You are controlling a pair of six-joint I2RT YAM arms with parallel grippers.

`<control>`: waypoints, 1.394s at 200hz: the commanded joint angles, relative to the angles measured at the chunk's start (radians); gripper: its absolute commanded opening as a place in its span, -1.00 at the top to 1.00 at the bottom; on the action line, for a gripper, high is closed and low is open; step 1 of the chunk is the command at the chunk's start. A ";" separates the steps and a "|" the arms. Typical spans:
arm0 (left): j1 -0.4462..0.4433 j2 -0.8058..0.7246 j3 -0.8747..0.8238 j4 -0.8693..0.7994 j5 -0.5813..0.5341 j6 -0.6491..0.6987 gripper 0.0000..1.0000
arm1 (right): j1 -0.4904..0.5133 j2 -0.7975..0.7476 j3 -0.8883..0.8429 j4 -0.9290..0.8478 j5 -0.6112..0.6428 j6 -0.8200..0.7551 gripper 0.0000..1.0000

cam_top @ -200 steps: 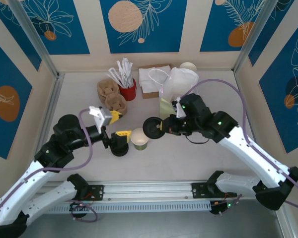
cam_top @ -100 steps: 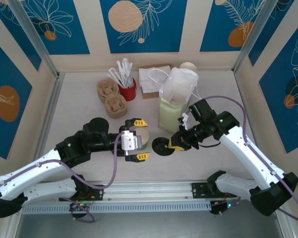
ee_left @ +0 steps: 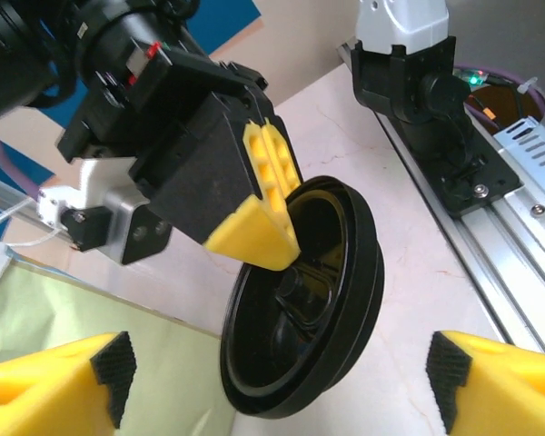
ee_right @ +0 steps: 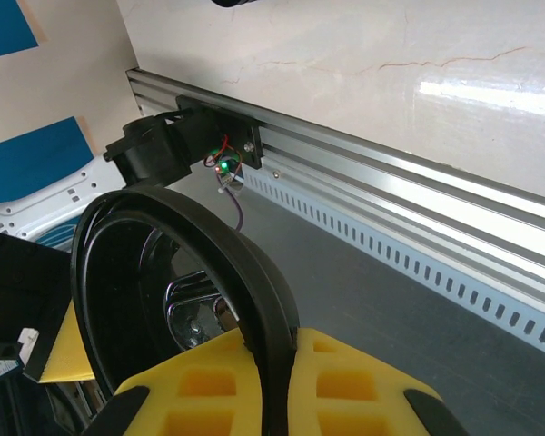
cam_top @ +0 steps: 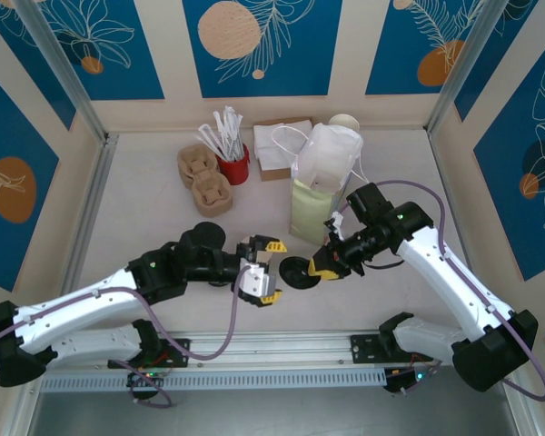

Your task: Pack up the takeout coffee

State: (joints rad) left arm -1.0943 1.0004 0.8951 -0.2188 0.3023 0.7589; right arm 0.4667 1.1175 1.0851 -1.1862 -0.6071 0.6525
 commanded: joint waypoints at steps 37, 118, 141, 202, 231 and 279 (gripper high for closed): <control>-0.017 0.039 0.035 0.027 0.001 0.040 -0.14 | -0.009 0.001 0.012 -0.038 -0.049 -0.023 1.00; -0.019 0.049 0.043 0.027 0.001 0.043 0.27 | -0.010 0.004 0.013 -0.036 -0.056 -0.022 1.00; -0.023 0.055 0.044 0.030 0.014 0.046 -0.04 | -0.011 0.005 0.011 -0.035 -0.062 -0.024 1.00; -0.039 0.076 0.042 0.037 -0.003 0.058 -0.17 | -0.011 0.005 0.003 -0.029 -0.072 -0.017 1.00; -0.042 0.083 0.043 0.052 -0.005 0.052 0.03 | -0.011 0.005 -0.008 -0.024 -0.072 -0.017 1.00; -0.041 0.044 0.027 0.050 0.000 0.046 -0.04 | -0.021 0.007 -0.011 -0.031 -0.050 -0.021 1.00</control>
State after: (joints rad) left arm -1.1236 1.0809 0.9024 -0.1898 0.2897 0.8074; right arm 0.4557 1.1179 1.0840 -1.1973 -0.6361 0.6491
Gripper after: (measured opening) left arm 0.515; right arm 0.110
